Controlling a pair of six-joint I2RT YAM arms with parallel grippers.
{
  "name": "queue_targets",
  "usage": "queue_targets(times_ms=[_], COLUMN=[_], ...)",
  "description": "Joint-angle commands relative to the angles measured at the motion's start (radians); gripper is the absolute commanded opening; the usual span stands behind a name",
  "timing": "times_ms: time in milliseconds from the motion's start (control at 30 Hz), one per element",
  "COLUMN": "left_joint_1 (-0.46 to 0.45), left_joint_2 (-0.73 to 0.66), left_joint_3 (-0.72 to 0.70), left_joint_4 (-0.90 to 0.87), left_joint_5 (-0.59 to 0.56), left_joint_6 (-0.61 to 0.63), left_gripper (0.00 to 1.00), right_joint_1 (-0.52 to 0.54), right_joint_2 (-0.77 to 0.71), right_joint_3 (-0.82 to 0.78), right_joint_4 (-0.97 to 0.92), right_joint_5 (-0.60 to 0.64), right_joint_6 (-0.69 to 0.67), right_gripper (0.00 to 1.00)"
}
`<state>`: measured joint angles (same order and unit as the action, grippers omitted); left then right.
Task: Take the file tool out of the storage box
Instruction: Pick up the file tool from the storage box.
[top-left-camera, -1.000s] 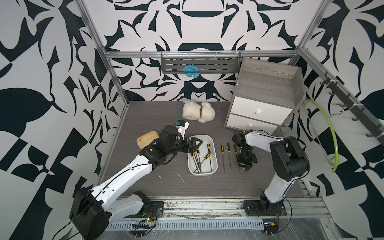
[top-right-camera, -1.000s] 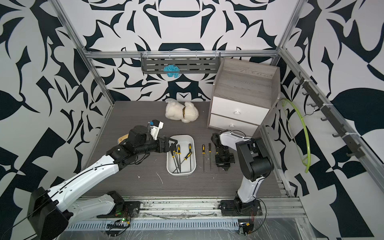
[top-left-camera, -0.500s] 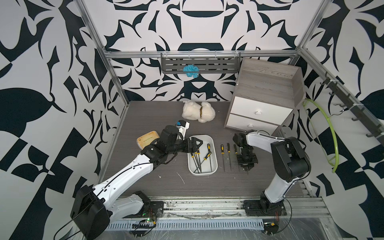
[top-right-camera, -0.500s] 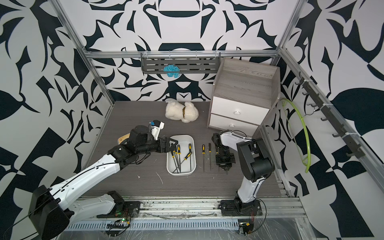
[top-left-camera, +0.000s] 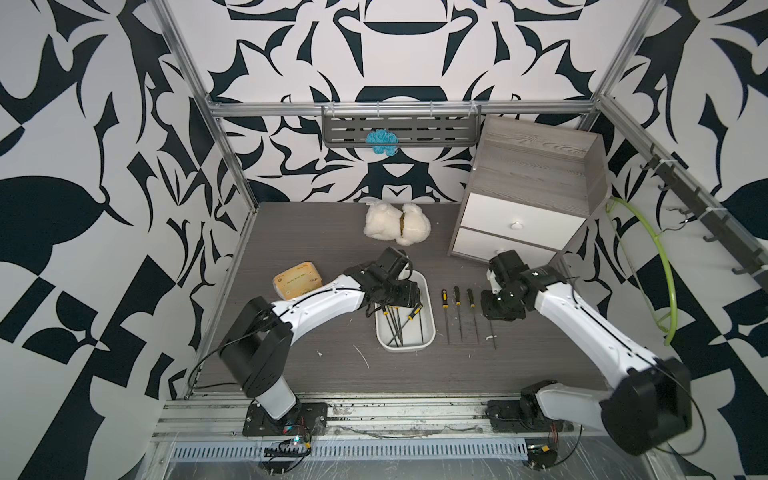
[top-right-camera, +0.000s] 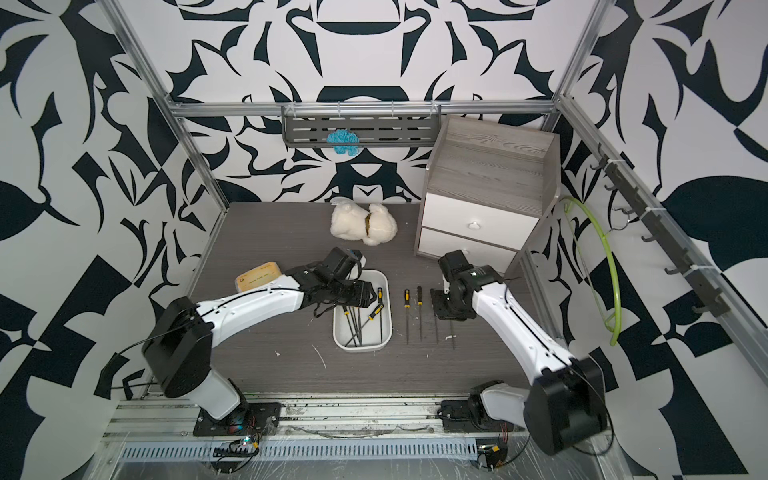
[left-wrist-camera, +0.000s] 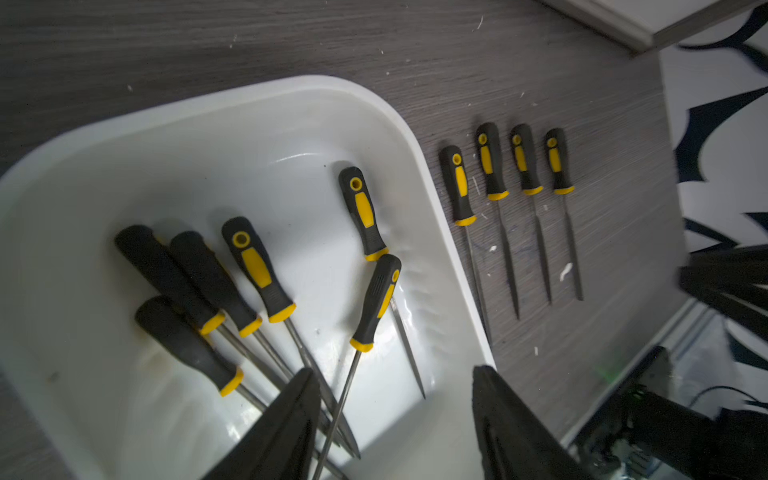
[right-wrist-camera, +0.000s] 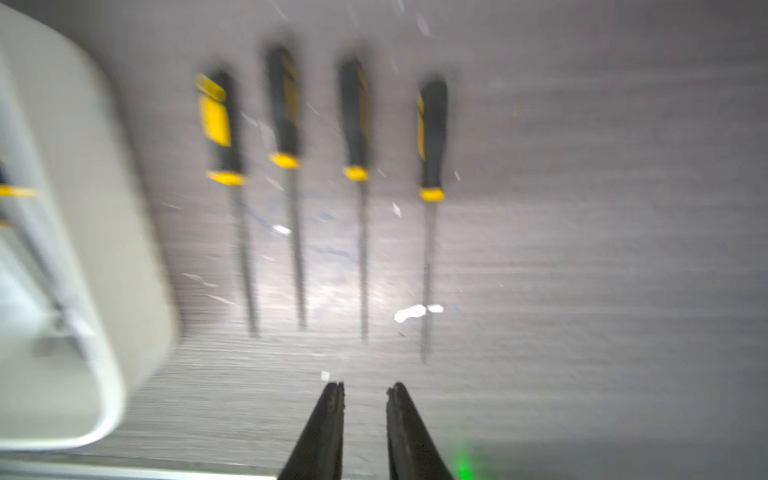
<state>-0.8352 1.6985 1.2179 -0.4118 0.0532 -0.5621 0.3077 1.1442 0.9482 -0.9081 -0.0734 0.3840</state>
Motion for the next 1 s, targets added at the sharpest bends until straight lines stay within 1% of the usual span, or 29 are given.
queue_targets(times_ms=[0,33,100,167,300,500,633,667,733,833,967], left_joint_1=[-0.021,-0.023,-0.024,-0.022,-0.024,-0.024,-0.029,-0.037,-0.055,-0.056,-0.051], left_joint_2=[0.095,0.125,0.164,0.202,0.268,0.350,0.374,0.381,0.400,0.438,0.458], left_joint_3=[0.098,0.123,0.149,0.172,0.218,0.271,0.295,0.308,0.350,0.383,0.389], left_joint_4=[-0.149,-0.171,-0.189,-0.188,-0.179,-0.169,-0.149,-0.163,-0.221,-0.260,-0.281], left_joint_5=[-0.115,-0.136,-0.163,-0.164,-0.150,-0.142,-0.117,-0.129,-0.201,-0.220,-0.227], left_joint_6=[0.034,0.037,0.043,0.040,0.021,0.033,0.024,0.017,0.011,0.024,0.021], left_gripper=[0.55,0.53,0.52,0.55,0.55,0.55,0.55,0.54,0.54,0.50,0.40], right_joint_1=[0.004,0.004,0.004,0.003,0.005,0.007,0.006,0.007,0.007,0.008,0.011], right_joint_2=[-0.096,-0.112,-0.120,-0.111,-0.117,-0.197,-0.204,-0.199,-0.191,-0.174,-0.165], right_joint_3=[-0.053,-0.071,-0.102,-0.124,-0.155,-0.198,-0.211,-0.215,-0.222,-0.236,-0.246], right_joint_4=[0.162,0.205,0.284,0.331,0.369,0.382,0.391,0.395,0.405,0.420,0.435], right_joint_5=[-0.100,-0.121,-0.174,-0.215,-0.278,-0.279,-0.291,-0.297,-0.306,-0.317,-0.330], right_joint_6=[0.024,0.020,0.017,0.010,0.019,0.025,0.031,0.032,0.038,0.042,0.047], right_gripper=[0.23,0.23,0.22,0.21,0.21,0.21,0.21,0.21,0.21,0.21,0.21])
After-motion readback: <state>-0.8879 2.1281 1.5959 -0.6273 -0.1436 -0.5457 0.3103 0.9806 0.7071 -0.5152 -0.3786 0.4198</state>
